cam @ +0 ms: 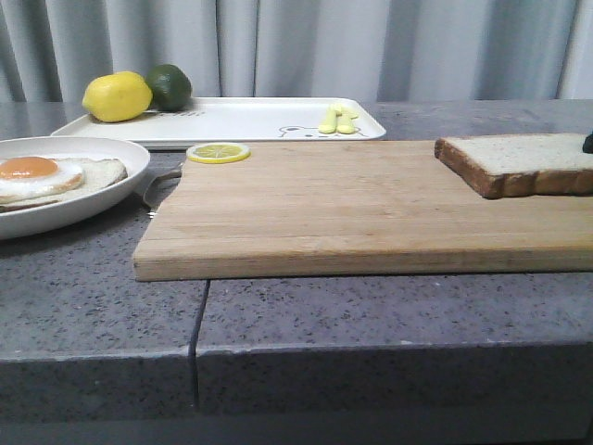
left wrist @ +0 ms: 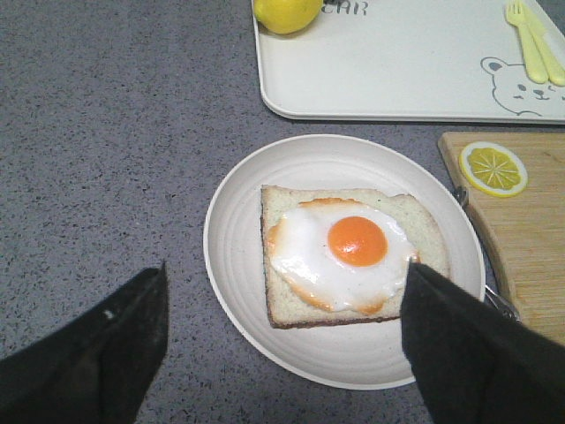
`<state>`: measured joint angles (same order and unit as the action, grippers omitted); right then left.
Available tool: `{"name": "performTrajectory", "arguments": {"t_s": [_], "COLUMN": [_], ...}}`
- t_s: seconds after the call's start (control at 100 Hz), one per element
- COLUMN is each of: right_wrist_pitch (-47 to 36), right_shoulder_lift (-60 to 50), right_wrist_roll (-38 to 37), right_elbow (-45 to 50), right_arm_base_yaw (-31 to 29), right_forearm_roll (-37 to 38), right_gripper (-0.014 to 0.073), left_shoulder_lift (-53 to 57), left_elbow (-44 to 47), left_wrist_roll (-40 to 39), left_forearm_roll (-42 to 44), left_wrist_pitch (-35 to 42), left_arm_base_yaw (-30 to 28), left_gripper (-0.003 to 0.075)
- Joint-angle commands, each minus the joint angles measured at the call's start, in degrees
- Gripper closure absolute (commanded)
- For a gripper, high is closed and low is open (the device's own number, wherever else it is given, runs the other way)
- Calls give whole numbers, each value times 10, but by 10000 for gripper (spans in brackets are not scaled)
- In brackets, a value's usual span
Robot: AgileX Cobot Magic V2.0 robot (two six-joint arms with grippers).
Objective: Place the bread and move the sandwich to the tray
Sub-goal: 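Lift the bread slice with the right gripper toward the egg plate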
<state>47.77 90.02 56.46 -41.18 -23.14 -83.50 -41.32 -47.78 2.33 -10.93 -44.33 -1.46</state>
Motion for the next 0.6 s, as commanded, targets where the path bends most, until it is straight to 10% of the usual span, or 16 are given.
{"name": "performTrajectory", "arguments": {"t_s": [0.0, 0.17, 0.59], "right_wrist_pitch": [-1, -2, 85], "right_shoulder_lift": [0, -1, -114], "right_wrist_roll": [-2, -2, -25], "right_elbow": [-3, -5, -63], "right_arm_base_yaw": [0, -1, 1], "right_forearm_roll": [4, 3, -85], "right_gripper": [419, 666, 651], "left_shoulder_lift": [-1, -1, -1], "left_elbow": [-18, -18, -18], "left_wrist_roll": [1, 1, 1], "left_forearm_roll": [-11, -11, -11], "left_wrist_pitch": [35, 35, 35], "left_arm_base_yaw": [-1, -1, -1], "left_gripper": [207, 207, 207]}}
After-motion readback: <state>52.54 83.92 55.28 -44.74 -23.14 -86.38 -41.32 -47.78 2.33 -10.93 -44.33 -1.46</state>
